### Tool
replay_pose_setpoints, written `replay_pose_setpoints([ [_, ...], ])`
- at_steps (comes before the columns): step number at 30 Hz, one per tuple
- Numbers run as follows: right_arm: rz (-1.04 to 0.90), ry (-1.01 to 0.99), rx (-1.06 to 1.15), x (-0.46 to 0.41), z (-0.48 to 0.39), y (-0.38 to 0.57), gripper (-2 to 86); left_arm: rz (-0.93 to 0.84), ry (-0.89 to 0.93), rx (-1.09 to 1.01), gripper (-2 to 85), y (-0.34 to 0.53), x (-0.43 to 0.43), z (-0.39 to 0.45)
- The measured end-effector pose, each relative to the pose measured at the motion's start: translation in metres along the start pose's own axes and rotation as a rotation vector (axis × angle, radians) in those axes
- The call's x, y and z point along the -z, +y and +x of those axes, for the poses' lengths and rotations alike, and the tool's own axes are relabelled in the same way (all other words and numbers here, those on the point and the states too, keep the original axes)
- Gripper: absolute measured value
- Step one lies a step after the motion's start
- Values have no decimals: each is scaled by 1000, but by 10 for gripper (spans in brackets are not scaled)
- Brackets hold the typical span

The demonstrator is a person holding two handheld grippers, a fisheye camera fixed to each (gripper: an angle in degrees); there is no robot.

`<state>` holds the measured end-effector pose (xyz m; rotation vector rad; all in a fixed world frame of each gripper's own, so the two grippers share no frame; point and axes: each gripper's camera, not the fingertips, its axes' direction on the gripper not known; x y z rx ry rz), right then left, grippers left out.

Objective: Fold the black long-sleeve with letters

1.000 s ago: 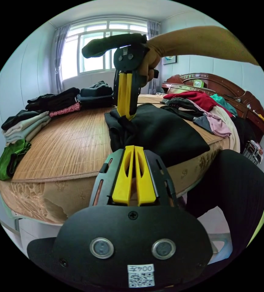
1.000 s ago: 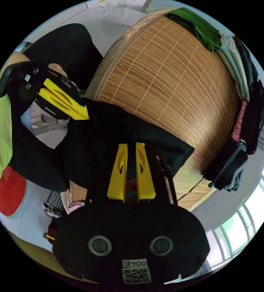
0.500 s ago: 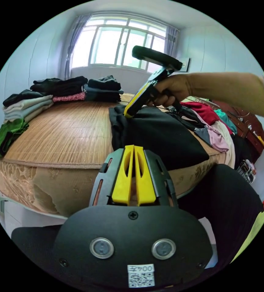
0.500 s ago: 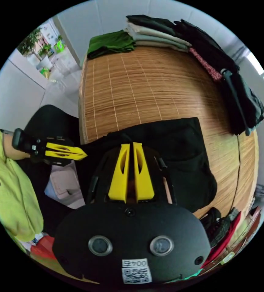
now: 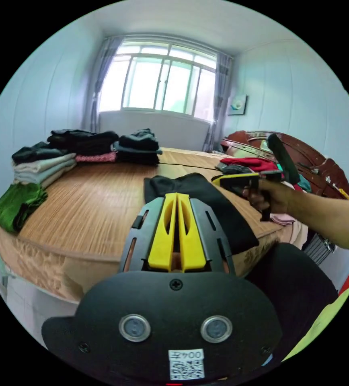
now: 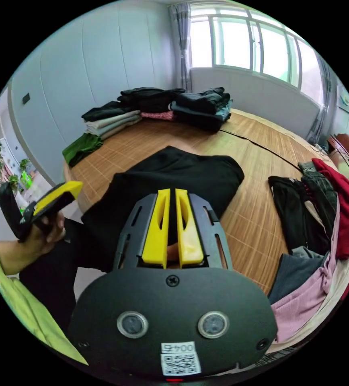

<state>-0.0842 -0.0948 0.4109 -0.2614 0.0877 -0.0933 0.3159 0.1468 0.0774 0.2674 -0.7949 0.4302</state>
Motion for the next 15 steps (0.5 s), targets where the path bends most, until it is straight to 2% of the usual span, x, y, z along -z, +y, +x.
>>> replay_pose_setpoints([
  [3, 9, 61, 10, -8, -1, 2, 71, -128, -14, -28, 1, -52, -82, 13],
  [6, -104, 135, 36, -37, 8, 0, 83, -337, -88, 142, 1, -67, -155, -31],
  [8, -107, 117, 62, -53, 17, 12, 82, -307, 86, 341, 1, -58, -163, -85],
  [11, -49, 78, 14, -56, 35, 24, 79, -287, 193, 486, 2, -50, -167, -121],
  [13, -50, 61, 3, -54, 41, 21, 79, -274, 213, 500, 1, -50, -167, -125],
  [15, -53, -51, -50, -40, 62, 14, 79, -256, 225, 469, 1, -52, -165, -121],
])
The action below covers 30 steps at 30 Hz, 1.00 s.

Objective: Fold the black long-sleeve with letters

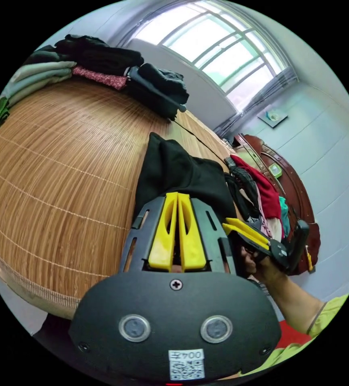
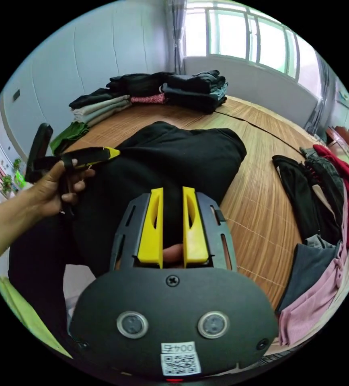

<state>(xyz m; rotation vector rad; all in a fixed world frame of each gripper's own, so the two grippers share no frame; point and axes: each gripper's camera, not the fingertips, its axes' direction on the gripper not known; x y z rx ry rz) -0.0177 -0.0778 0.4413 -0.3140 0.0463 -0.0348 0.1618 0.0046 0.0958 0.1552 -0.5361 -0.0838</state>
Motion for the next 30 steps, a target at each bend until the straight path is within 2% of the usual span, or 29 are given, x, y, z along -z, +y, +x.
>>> replay_pose_setpoints([
  [3, 87, -31, -100, 33, 29, -16, 83, 22, 52, -47, 0, 4, 4, 6],
  [7, 88, -79, -45, 39, 29, -67, 97, 69, 62, -131, 1, 17, 12, 24],
  [15, -211, 45, 398, -59, -28, -227, 133, 69, -14, -182, 0, 29, 0, 50],
  [20, -379, -64, 507, -105, -22, -266, 134, 67, -1, -185, 0, 34, -8, 57],
  [22, -444, -78, 528, -123, -19, -268, 117, 66, -7, -194, 0, 37, -10, 63],
  [24, -525, -102, 579, -139, -15, -262, 46, 67, -8, -207, 0, 40, -13, 68],
  [26, -432, -108, 553, -127, -8, -267, 38, 68, 0, -228, 0, 45, -15, 75],
  [27, -362, -125, 471, -118, 3, -273, 36, 65, -1, -237, 0, 47, -16, 77],
  [30, -346, -88, 316, -136, 21, -264, 39, 38, -42, -349, 0, 61, -25, 99],
])
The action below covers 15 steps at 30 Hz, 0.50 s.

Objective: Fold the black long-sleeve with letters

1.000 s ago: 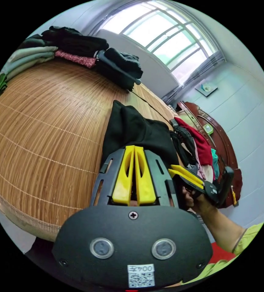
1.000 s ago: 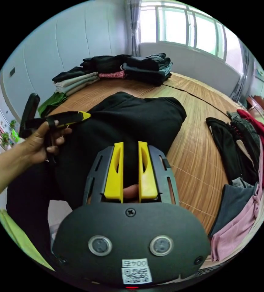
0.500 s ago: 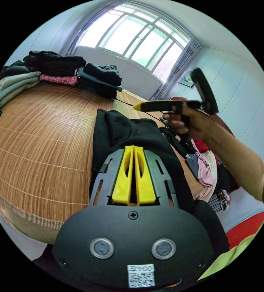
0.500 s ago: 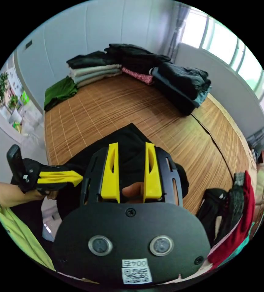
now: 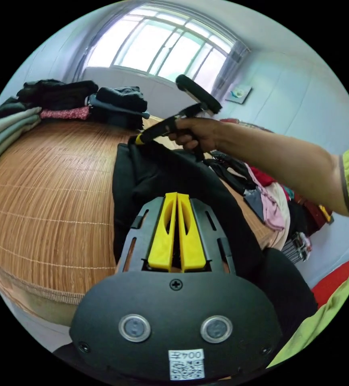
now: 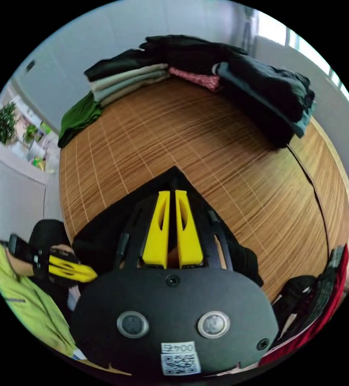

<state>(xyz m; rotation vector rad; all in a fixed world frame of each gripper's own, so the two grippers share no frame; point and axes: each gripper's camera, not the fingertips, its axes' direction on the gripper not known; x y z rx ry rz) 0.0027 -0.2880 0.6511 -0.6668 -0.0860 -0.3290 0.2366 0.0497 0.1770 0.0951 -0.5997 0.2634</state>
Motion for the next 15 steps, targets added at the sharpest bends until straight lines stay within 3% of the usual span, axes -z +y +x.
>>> replay_pose_setpoints([
  [3, 27, 7, -52, -8, -1, 11, 48, -25, -79, -80, 0, 1, -10, 27],
  [7, 55, -38, -59, 36, 19, 33, 87, -28, 4, 11, 0, -3, -12, 16],
  [12, 363, -145, -281, 144, 83, 161, 103, -47, 12, 21, 1, -10, -16, 25],
  [15, 447, -87, -473, 167, 115, 259, 68, -65, 20, 28, 1, -21, -11, 33],
])
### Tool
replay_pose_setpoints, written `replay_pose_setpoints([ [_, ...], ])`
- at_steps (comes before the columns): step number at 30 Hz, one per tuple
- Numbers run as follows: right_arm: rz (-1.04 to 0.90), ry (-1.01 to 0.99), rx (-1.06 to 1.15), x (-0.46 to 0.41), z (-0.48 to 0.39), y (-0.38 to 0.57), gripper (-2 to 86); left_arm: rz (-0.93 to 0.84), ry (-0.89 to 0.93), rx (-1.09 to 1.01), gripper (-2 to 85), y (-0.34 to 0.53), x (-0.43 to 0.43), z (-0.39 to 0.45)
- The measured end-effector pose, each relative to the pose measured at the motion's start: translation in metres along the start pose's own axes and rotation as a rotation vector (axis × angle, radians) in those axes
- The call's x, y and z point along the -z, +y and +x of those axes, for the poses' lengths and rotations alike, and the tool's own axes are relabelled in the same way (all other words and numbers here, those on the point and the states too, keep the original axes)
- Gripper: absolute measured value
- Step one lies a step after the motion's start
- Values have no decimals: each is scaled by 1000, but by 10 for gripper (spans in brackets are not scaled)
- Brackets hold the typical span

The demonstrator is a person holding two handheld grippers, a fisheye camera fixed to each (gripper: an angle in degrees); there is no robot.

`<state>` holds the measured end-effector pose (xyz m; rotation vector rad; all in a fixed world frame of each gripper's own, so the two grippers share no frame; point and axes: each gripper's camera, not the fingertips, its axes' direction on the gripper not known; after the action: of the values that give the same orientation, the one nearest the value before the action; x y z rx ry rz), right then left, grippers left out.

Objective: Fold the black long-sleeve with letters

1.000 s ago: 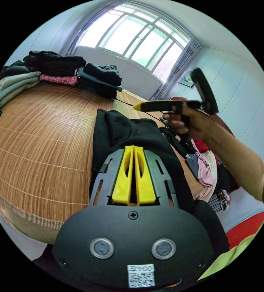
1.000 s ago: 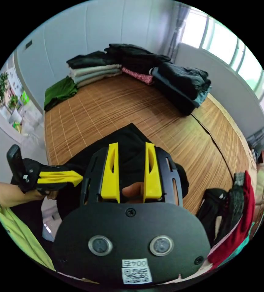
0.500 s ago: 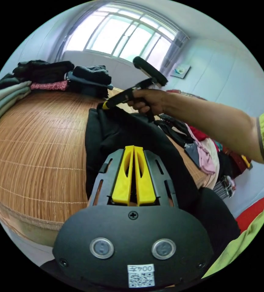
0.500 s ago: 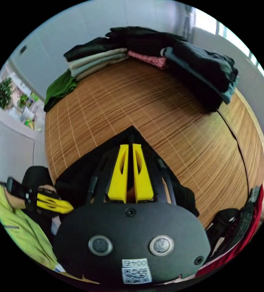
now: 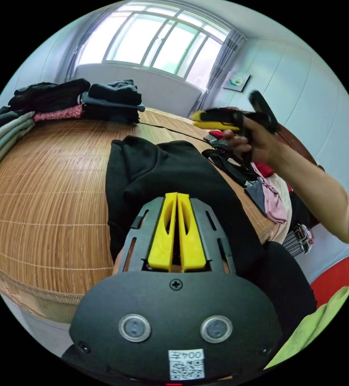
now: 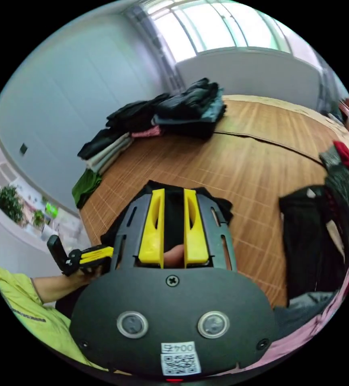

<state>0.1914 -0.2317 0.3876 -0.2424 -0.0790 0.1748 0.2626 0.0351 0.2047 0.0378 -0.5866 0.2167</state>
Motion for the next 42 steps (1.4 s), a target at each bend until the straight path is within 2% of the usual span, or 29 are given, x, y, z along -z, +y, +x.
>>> replay_pose_setpoints([
  [4, 26, 77, -112, 33, 53, 56, 60, 92, 1, 67, 0, -19, 33, 15],
  [7, 4, 68, -183, 35, 79, 71, 80, 82, -71, 52, 0, -38, 26, 25],
  [10, 26, -81, -345, 29, 116, 70, 82, -103, -201, 58, 0, -45, -18, 20],
  [12, 34, -249, -487, 16, 152, 67, 92, -87, -158, 85, 0, -43, -19, 12],
  [14, -4, -321, -537, 1, 169, 59, 103, -86, -138, 93, 0, -44, -17, 9],
  [17, -137, -302, -529, -24, 177, 45, 76, -77, -110, 103, 0, -44, -11, 4],
  [20, -198, -146, -423, -24, 174, 36, 55, -62, -54, 136, 0, -43, -4, -8],
  [25, -128, -223, -416, 14, 182, 58, 62, -63, 12, 176, 0, -48, 10, -24],
  [27, -19, -223, -386, 69, 171, 94, 59, -64, 35, 183, 0, -52, 17, -27],
  [29, 12, -267, -335, 104, 152, 131, 56, -22, 136, 221, 0, -61, 45, -38],
  [33, -9, -363, -205, 150, 90, 227, 12, 158, 285, 298, 0, -54, 123, -57],
  [37, -70, -359, -158, 145, 47, 283, 11, 129, 125, 329, 0, -9, 164, -55],
  [39, -139, -295, -188, 126, 34, 301, 42, 43, -1, 245, 0, 4, 155, -45],
  [40, -152, -268, -196, 123, 32, 303, 45, -68, -147, 185, 1, 10, 139, -40],
  [42, -95, -291, -254, 138, 32, 308, 66, -38, -195, 179, 1, 15, 148, -41],
])
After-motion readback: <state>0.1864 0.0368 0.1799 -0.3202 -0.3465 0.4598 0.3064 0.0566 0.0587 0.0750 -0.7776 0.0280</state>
